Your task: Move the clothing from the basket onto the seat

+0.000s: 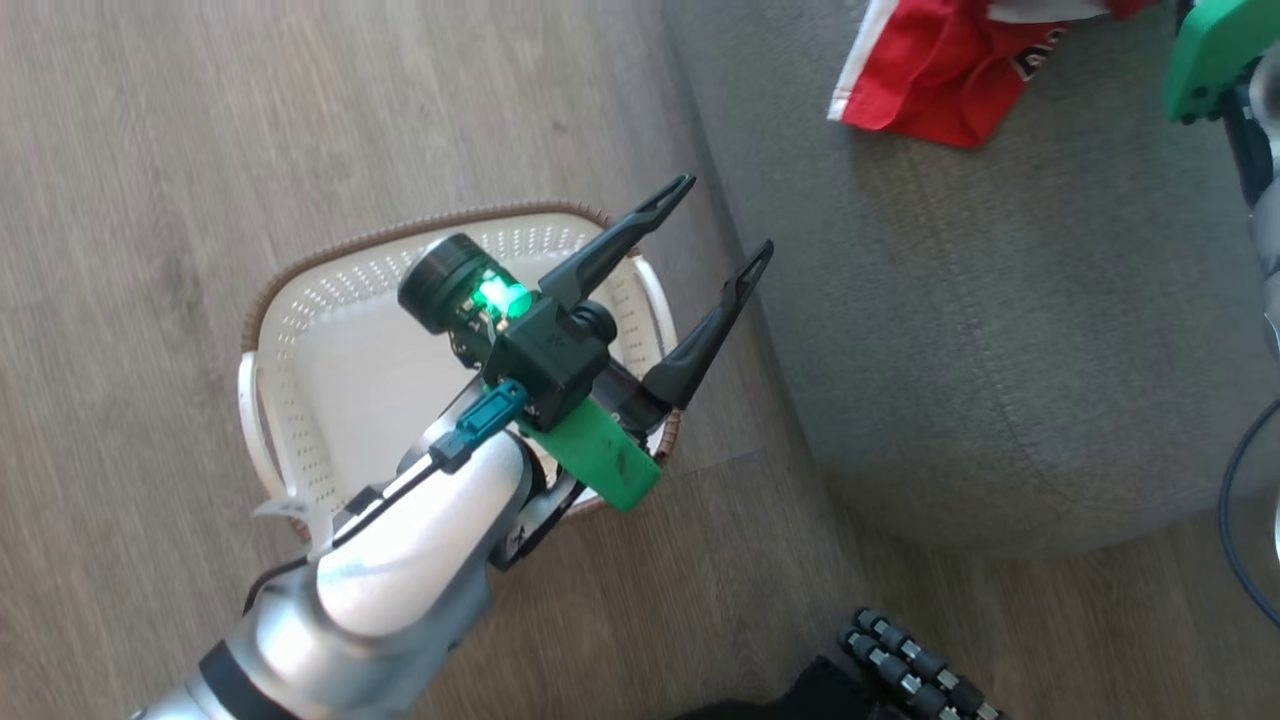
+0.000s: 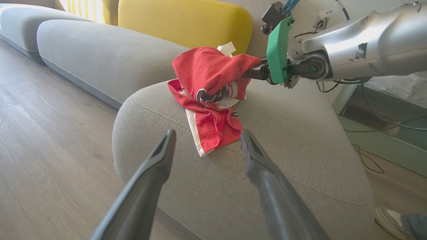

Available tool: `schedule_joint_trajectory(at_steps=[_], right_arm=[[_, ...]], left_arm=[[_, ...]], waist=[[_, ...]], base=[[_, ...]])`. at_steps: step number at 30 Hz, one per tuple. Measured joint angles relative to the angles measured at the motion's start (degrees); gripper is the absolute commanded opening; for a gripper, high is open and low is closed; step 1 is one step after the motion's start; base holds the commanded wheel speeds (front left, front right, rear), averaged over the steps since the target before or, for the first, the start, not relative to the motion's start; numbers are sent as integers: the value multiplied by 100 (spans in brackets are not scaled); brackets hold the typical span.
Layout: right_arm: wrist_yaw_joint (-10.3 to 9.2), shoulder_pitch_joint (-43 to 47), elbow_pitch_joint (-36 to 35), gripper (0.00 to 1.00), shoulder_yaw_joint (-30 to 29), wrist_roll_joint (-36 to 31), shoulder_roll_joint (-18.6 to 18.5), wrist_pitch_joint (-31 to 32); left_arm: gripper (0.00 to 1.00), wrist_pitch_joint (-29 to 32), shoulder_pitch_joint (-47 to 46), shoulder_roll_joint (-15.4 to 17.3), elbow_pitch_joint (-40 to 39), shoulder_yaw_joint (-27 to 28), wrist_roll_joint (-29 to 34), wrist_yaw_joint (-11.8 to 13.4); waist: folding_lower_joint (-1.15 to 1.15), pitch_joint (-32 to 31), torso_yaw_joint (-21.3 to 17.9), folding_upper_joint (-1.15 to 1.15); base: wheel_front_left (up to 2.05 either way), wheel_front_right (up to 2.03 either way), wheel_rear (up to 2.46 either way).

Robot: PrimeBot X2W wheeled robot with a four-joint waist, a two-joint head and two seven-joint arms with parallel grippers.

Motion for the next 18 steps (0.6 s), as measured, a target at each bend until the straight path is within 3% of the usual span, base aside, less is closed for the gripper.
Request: schedule_joint_trajectory(at_steps=[12,18], right_arm=[[0,-224,371,100,1099,489,21,148],[0,-193,412,100,2121,1249,58,386]], left_arm=[[100,-65,236,-5,118,-5,-244,57],[100,-222,599,-36,224,4,-434,112]], waist=[[0,-559,-262,0],[0,-1058,-283,0]], base=[[0,0,0],[0,0,0]])
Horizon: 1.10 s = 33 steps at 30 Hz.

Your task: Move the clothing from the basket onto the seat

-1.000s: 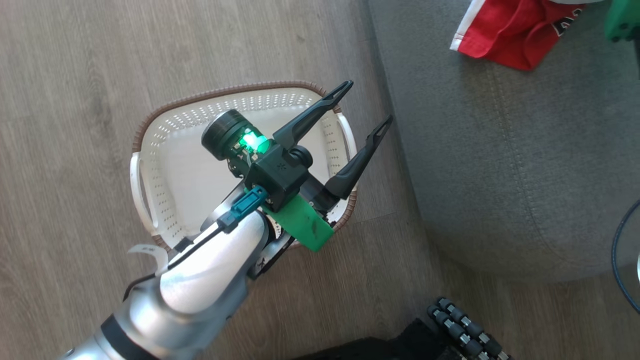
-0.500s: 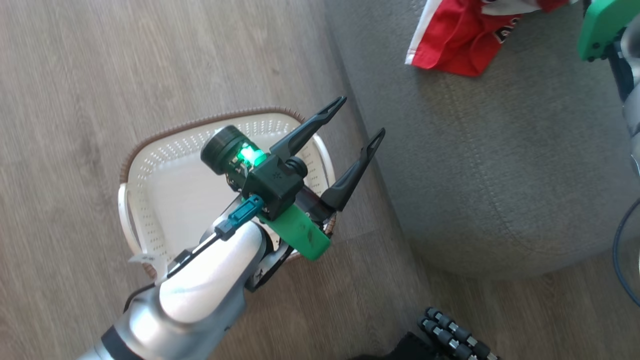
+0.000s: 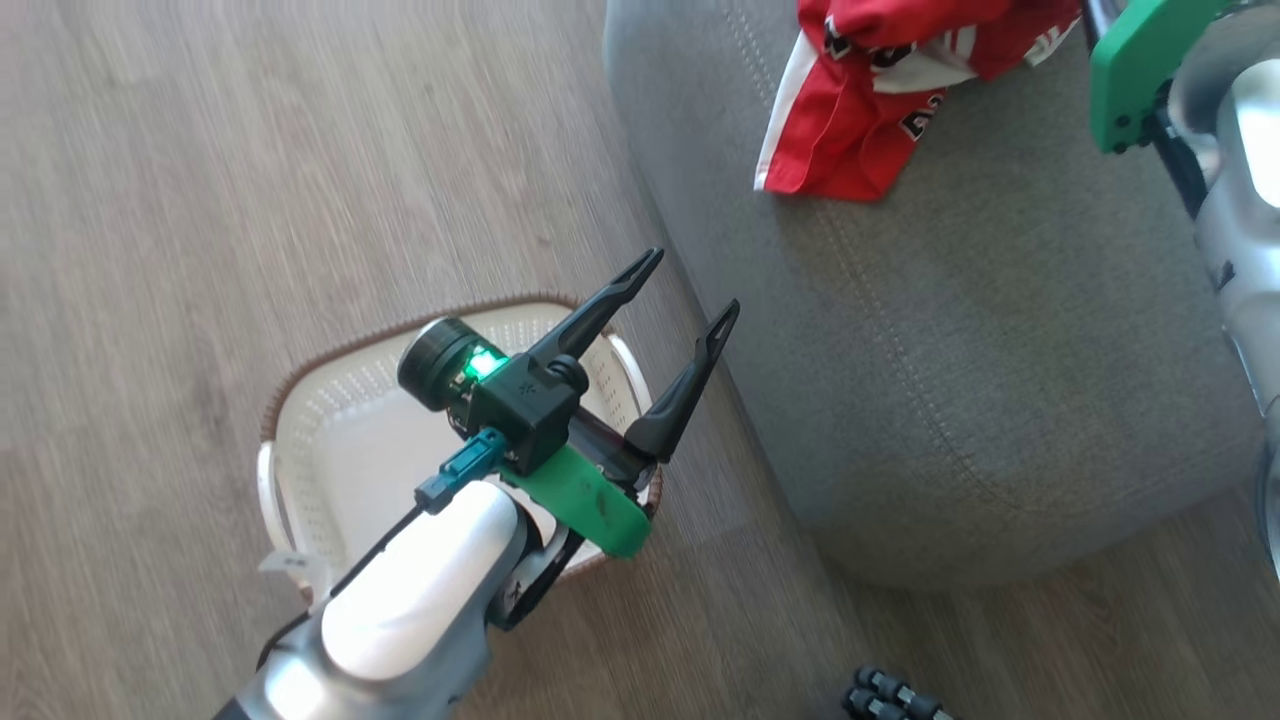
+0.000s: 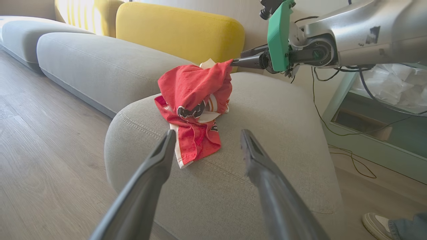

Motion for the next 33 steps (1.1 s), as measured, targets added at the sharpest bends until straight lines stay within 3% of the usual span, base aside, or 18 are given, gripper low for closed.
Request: schedule_joint_trajectory(at_steps=[7,13,17,21,25,33], right_arm=[[0,305,-335,100,1032,1039,-178,29],[0,751,-1534,100,1771,2172,-635,189],[0,1178,-2372,100,1898,2708,-998,211],[0,1608,-2989,100,1725,2800,-1131,44],[0,2052,-3424,100,1105,2602,-1034,-193],[0,3280,-4404,100,-249,1746,-185,-336]], left_arm=[[100,-176,240,-53,89,146,-196,124],[100,-277,490,-48,165,368,-337,249],[100,-319,600,-2,186,595,-424,349],[100,-344,786,58,210,864,-519,477],[100,-349,981,160,230,1143,-523,627],[100,-349,1442,219,142,1621,-521,797]], waist=[[0,-496,107,0],[0,-805,324,0],[0,-949,524,0],[0,-1072,743,0],[0,-1168,980,0],[0,-1318,1423,0]], base=[[0,0,0],[0,0,0],[0,0,0],[0,0,0],[0,0,0],[0,0,0]])
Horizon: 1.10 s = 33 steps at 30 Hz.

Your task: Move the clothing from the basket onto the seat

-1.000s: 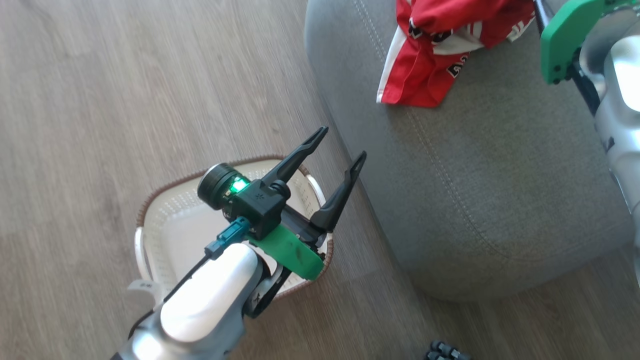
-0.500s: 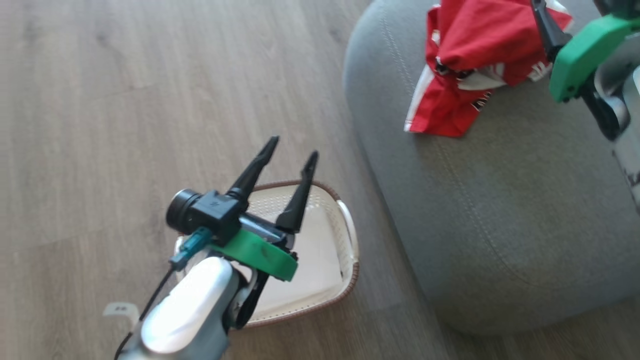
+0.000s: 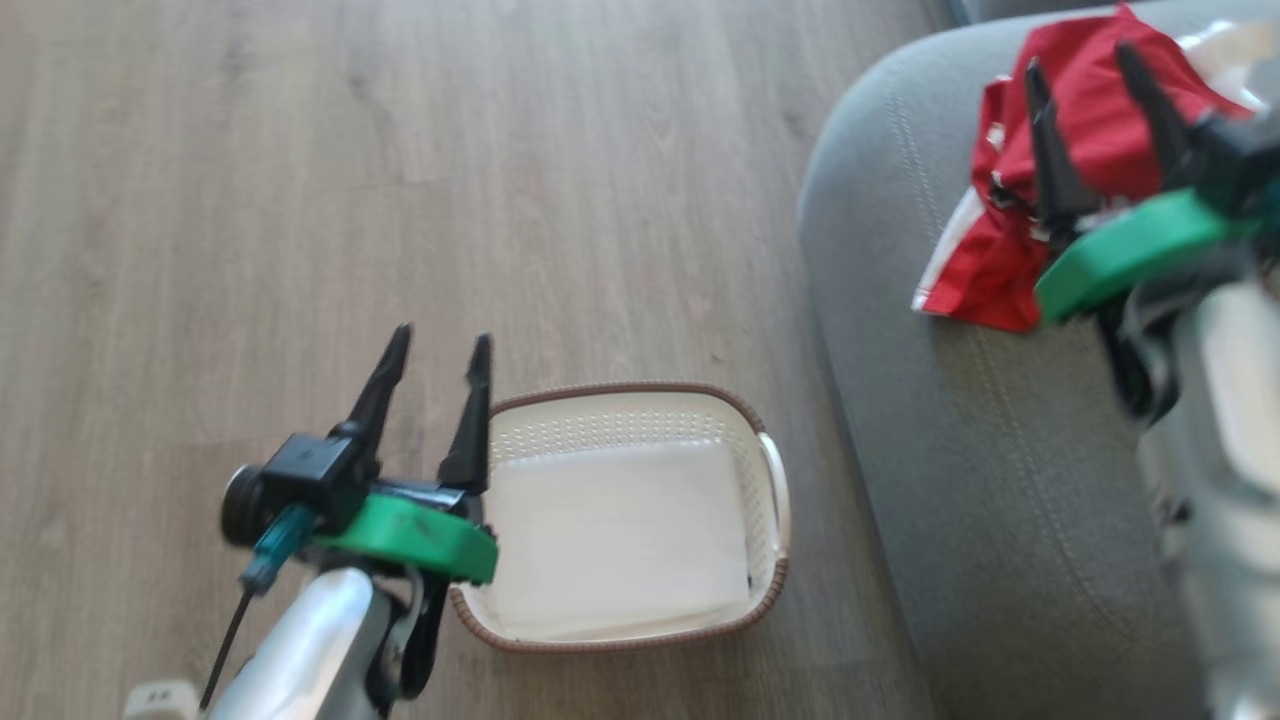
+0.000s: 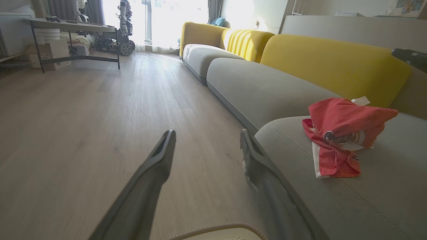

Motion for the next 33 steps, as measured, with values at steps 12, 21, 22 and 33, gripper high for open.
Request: schedule_joint_trajectory(at_steps=[12,21,22,33], right_arm=[[0,2146,-2007,100,-992,-1435,1170,112],[0,3392,-2524,100,-968,-1005,1258,220],[0,3463,-2537,100,-964,-926,1258,220],[0,3927,-2477,100,-800,-570,1268,314]], left_arm=[[100,0,1151,53,-460,781,196,209],[100,0,1876,94,-739,1001,261,338],[100,0,1944,94,-753,1012,261,354],[100,0,2366,140,-692,1050,259,411]], waist=[[0,-344,492,0],[0,-647,674,0],[0,-682,687,0],[0,-1011,714,0]], base=[[0,0,0],[0,0,0],[0,0,0],[0,0,0]])
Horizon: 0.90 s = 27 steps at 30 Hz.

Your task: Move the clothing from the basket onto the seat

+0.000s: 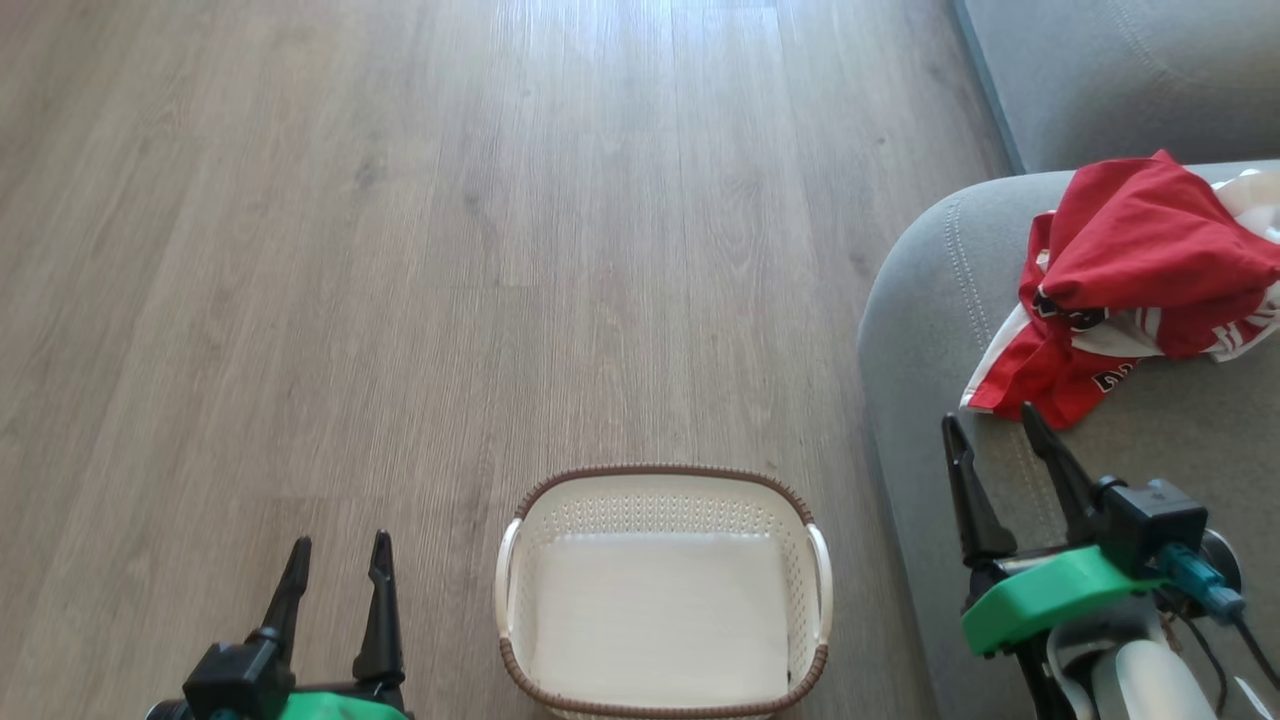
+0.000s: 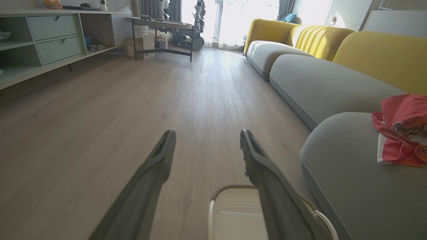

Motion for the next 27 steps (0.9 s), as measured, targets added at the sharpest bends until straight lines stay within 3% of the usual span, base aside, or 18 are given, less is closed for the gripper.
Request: schedule_joint_trajectory(at_steps=[27], right_arm=[[0,57,526,100,75,100,2,13]], left_arm=[[100,16,0,-53,339,48,-218,103]], waist=[[0,-150,-78,0]], base=[[0,0,0]])
